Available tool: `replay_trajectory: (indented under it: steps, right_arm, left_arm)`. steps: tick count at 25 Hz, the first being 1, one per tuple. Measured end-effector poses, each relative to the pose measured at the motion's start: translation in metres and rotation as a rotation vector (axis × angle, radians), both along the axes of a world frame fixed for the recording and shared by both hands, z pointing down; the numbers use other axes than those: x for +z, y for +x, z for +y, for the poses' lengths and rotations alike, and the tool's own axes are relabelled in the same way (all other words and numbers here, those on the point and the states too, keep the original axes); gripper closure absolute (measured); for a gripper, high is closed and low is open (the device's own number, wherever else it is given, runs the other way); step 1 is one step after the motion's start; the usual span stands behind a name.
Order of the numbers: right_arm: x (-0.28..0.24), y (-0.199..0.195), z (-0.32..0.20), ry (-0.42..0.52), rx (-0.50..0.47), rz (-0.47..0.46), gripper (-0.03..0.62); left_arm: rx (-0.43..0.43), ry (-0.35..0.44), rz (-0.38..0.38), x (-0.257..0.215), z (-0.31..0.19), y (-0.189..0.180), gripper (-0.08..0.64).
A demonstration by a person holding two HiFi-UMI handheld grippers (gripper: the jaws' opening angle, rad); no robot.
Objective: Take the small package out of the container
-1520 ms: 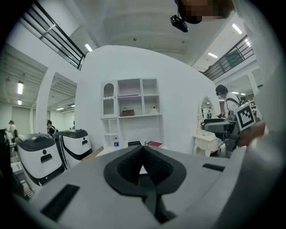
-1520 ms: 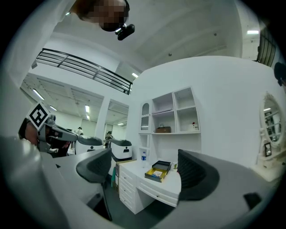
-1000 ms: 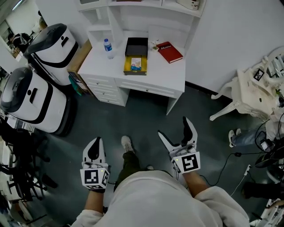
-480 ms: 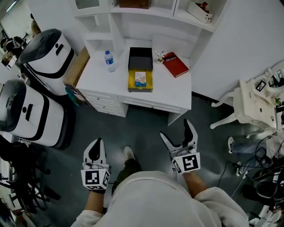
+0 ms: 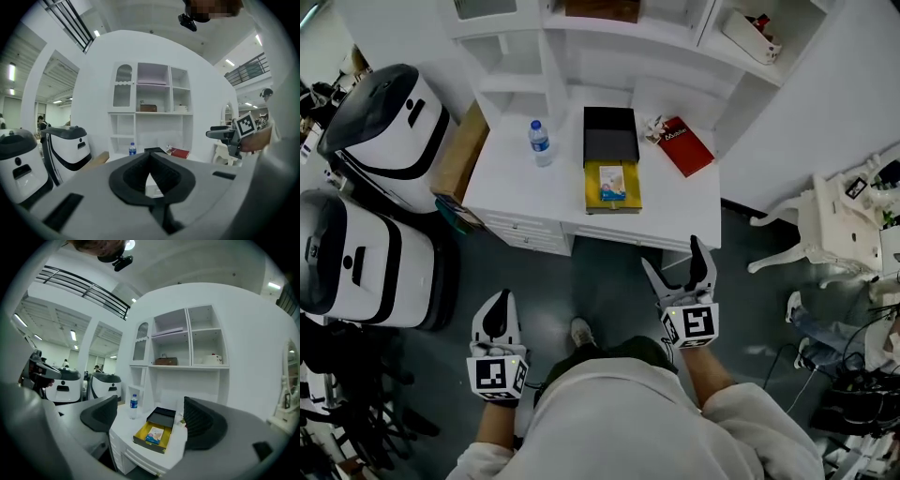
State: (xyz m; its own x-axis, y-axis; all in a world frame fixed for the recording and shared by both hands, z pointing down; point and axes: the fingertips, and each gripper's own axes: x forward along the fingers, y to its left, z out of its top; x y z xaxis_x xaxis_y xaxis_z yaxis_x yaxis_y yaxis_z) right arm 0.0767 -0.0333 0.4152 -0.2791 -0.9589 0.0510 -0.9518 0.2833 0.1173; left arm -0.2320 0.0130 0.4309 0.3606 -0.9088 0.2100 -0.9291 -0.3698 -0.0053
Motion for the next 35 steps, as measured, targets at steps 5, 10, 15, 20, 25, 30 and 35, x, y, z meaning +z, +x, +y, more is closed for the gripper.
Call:
replay_trajectory:
  steps: [5,10,15,20,25,30,35]
  right_arm:
    - [0.007,-0.013,-0.028,-0.015,0.009,0.003,0.155]
    - [0.020,-0.019,-0.052,-0.040,0.009,0.006,0.155]
    - [0.039,-0.019,-0.085,-0.066,0.008,0.012,0.155]
    - [0.065,-0.018,-0.127,-0.112,0.006,0.022,0.155]
    - [0.097,-0.018,-0.171,-0.177,-0.009,0.031,0.155]
    - [0.131,-0.020,-0.215,-0.257,-0.025,0.028,0.155]
    - [0.163,-0.026,-0.252,-0.324,-0.031,0.035,0.155]
  left_arm:
    - [0.001,-0.019,0.002,0.004,-0.018,-0.010,0.552]
    - [-0.009,-0.030,-0.004,0.008,-0.034,-0.017,0.552]
    - [-0.043,-0.031,-0.021,0.009,-0.050,-0.025,0.552]
    - [-0.086,-0.041,-0.032,0.009,-0.076,-0.029,0.552]
    - [-0.109,-0.049,-0.045,0.009,-0.104,-0.025,0.552]
    - [-0.144,-0.068,-0.056,0.012,-0.131,-0.024,0.552]
    - [-0.175,-0.085,-0.065,0.016,-0.148,-0.029,0.552]
